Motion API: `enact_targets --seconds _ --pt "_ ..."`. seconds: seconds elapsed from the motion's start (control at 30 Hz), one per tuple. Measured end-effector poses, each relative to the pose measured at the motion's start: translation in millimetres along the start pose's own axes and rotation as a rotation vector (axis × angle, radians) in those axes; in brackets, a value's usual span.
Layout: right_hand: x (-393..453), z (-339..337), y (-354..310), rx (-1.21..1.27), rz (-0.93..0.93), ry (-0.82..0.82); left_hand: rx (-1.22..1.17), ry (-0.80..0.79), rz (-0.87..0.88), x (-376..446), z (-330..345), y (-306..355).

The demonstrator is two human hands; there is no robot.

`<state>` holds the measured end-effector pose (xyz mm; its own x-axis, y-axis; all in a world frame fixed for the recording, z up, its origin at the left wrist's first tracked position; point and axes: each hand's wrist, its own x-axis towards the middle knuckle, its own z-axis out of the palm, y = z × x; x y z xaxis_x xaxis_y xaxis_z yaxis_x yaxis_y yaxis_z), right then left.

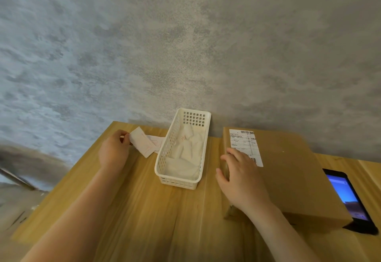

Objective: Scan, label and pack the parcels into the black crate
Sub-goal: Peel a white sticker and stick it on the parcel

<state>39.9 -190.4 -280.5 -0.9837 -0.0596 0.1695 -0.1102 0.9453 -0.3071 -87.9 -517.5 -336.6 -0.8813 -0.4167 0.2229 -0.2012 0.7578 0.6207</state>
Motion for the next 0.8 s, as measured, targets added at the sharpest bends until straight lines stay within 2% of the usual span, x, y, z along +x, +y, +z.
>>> enact_targets --seconds 0.17,0.3,0.37,0.47,0.53,0.67,0.8 --pt "1 2 2 0.022 -0.003 0.019 0.046 0.06 0.091 -2 1 5" --pt "1 4 4 0.062 -0.021 0.03 -0.2 0.062 0.076 -9 -12 28" --pt "2 0 5 0.223 -0.008 0.073 -0.304 0.034 0.07 -17 -24 49" --pt "1 -11 8 0.58 -0.008 0.223 -0.405 0.0 0.154 -37 -44 84" --pt "-2 -23 7 0.678 -0.04 0.269 -0.48 -0.054 0.202 -53 -55 106" --pt "-8 -40 -1 0.844 -0.032 0.117 -0.62 -0.161 0.262 -91 -73 142" --pt "-16 -48 -13 0.983 0.01 0.009 -0.681 -0.372 0.31 -123 -77 158"
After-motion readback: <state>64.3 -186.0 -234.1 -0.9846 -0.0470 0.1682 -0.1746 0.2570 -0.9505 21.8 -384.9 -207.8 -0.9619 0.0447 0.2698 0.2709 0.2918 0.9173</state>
